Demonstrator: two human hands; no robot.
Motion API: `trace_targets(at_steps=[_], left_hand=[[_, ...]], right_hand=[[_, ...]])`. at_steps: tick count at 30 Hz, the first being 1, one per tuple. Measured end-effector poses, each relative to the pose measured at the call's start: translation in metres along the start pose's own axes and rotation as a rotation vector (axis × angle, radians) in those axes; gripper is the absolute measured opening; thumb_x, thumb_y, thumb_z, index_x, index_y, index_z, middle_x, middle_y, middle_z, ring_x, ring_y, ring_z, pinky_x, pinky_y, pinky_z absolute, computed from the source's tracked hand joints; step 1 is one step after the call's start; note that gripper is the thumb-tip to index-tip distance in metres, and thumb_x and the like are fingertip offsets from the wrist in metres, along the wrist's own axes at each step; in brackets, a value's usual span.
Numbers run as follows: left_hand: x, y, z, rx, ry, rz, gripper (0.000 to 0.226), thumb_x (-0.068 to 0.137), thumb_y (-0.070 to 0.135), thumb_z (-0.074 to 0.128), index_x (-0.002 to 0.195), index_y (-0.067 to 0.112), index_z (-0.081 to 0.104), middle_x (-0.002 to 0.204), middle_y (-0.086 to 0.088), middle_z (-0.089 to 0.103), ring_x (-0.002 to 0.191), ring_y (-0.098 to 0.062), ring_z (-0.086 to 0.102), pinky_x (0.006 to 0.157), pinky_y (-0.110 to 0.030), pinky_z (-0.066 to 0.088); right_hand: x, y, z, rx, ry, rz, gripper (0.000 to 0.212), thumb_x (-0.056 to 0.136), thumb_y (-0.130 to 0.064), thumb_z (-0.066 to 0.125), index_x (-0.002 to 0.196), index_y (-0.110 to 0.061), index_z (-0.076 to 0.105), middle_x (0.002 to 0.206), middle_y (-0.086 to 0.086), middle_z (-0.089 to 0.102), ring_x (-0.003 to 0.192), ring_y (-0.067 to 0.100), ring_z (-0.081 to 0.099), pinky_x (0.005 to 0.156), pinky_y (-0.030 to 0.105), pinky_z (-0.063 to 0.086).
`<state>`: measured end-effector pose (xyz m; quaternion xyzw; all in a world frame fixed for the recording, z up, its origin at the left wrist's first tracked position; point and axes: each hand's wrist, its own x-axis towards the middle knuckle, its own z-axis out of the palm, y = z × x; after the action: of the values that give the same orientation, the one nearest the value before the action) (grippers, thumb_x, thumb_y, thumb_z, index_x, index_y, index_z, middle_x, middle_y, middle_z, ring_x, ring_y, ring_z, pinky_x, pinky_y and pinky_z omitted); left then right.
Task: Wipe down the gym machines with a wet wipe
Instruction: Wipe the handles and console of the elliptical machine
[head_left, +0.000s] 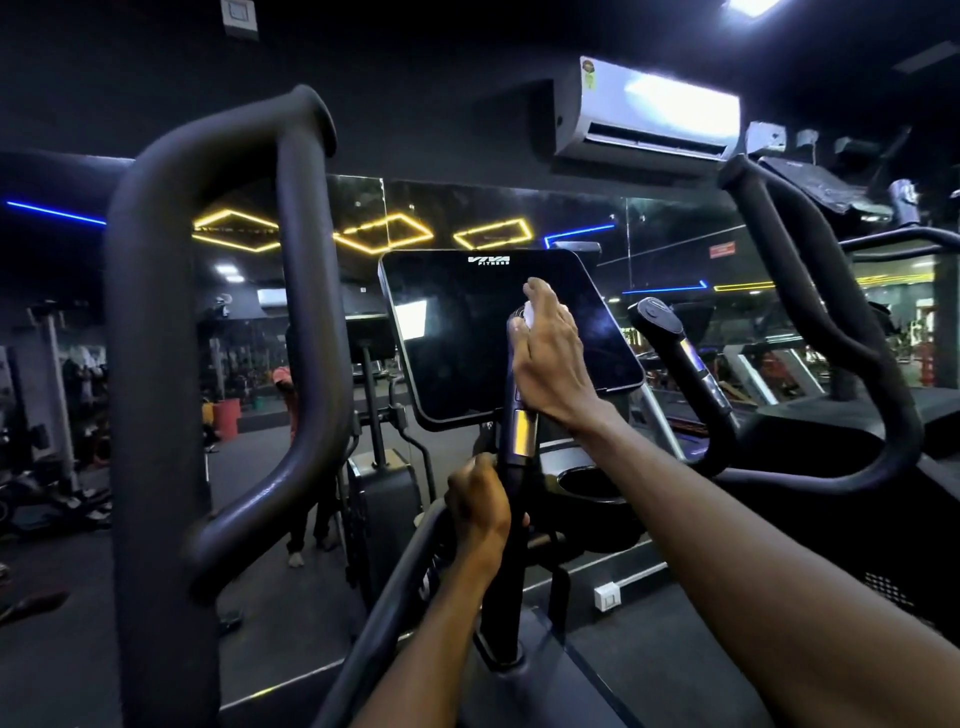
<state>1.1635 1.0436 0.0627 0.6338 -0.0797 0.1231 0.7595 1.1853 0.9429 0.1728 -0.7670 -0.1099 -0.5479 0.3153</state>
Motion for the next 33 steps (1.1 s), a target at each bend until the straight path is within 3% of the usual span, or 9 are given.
trace_targets(at_steps=[2,5,9,13,17,21,24,28,33], left_hand=[[0.000,-0.001,0.000,0.007,0.009,0.009,0.037,0.095,0.018,0.042,0.070,0.003,0.064,0.059,-0.019,0.060,0.047,-0.032,0.058,0.032,-0.024,0.036],[0.003,-0.003,0.001,0.033,0.020,0.027,0.041,0.087,0.031,0.041,0.061,0.008,0.063,0.060,-0.021,0.064,0.052,-0.038,0.063,0.037,-0.034,0.042],[0.001,0.000,0.001,0.045,0.018,0.028,0.039,0.095,0.019,0.042,0.061,0.011,0.061,0.059,-0.016,0.063,0.054,-0.039,0.063,0.040,-0.039,0.049],[0.000,0.000,-0.001,0.036,0.011,0.020,0.037,0.095,0.018,0.042,0.066,0.006,0.061,0.061,-0.018,0.062,0.051,-0.036,0.061,0.035,-0.028,0.042],[0.000,-0.003,-0.001,0.033,0.002,0.029,0.038,0.096,0.019,0.041,0.064,0.009,0.059,0.057,-0.016,0.060,0.046,-0.032,0.059,0.039,-0.030,0.044],[-0.003,-0.001,-0.002,0.012,-0.008,0.023,0.037,0.098,0.017,0.041,0.067,0.008,0.057,0.056,-0.015,0.058,0.045,-0.029,0.056,0.034,-0.025,0.038],[-0.002,0.000,-0.003,0.019,-0.002,0.025,0.035,0.098,0.016,0.041,0.070,0.006,0.059,0.061,-0.019,0.059,0.049,-0.031,0.058,0.032,-0.022,0.037],[0.000,0.000,-0.002,0.024,0.017,0.009,0.034,0.095,0.017,0.044,0.071,0.004,0.065,0.067,-0.022,0.063,0.052,-0.036,0.062,0.034,-0.028,0.043],[-0.002,0.000,-0.001,-0.002,0.035,-0.008,0.033,0.094,0.016,0.044,0.073,0.004,0.066,0.065,-0.020,0.063,0.044,-0.029,0.059,0.033,-0.025,0.041]], right_hand=[[-0.013,-0.006,0.003,0.029,0.035,-0.049,0.050,0.098,-0.008,0.043,0.146,0.002,0.034,0.138,0.016,0.051,0.124,0.020,0.046,0.114,0.048,0.033],[-0.029,-0.002,0.006,-0.070,-0.061,-0.234,0.060,0.094,-0.002,0.043,0.151,0.004,0.025,0.152,0.021,0.038,0.143,0.027,0.033,0.121,0.045,0.025],[-0.001,-0.002,-0.003,-0.127,-0.047,-0.115,0.052,0.097,-0.002,0.043,0.147,0.005,0.032,0.148,0.024,0.043,0.141,0.031,0.035,0.120,0.036,0.015],[-0.025,-0.001,-0.006,-0.238,-0.168,-0.266,0.060,0.088,0.012,0.042,0.146,0.003,0.036,0.150,0.024,0.041,0.146,0.033,0.031,0.123,0.042,0.022],[-0.004,-0.004,-0.025,-0.376,-0.258,-0.425,0.050,0.092,-0.017,0.042,0.141,-0.005,0.043,0.140,0.017,0.055,0.135,0.027,0.049,0.119,0.040,0.025],[0.017,-0.002,-0.021,-0.664,-0.421,-0.516,0.040,0.101,-0.024,0.040,0.139,-0.013,0.045,0.141,0.011,0.056,0.147,0.022,0.031,0.120,0.044,0.012],[0.016,-0.003,-0.022,-0.755,-0.440,-0.546,0.039,0.101,-0.035,0.034,0.116,-0.010,0.060,0.121,0.008,0.065,0.143,0.029,0.034,0.119,0.045,0.021],[-0.022,0.003,-0.020,-0.817,-0.555,-0.830,0.052,0.101,-0.048,0.029,0.090,-0.013,0.065,0.098,0.006,0.069,0.123,0.027,0.053,0.117,0.043,0.026],[-0.031,0.001,-0.028,-0.804,-0.430,-0.753,0.050,0.103,-0.049,0.027,0.100,-0.015,0.063,0.104,0.004,0.064,0.121,0.025,0.051,0.117,0.040,0.026]])
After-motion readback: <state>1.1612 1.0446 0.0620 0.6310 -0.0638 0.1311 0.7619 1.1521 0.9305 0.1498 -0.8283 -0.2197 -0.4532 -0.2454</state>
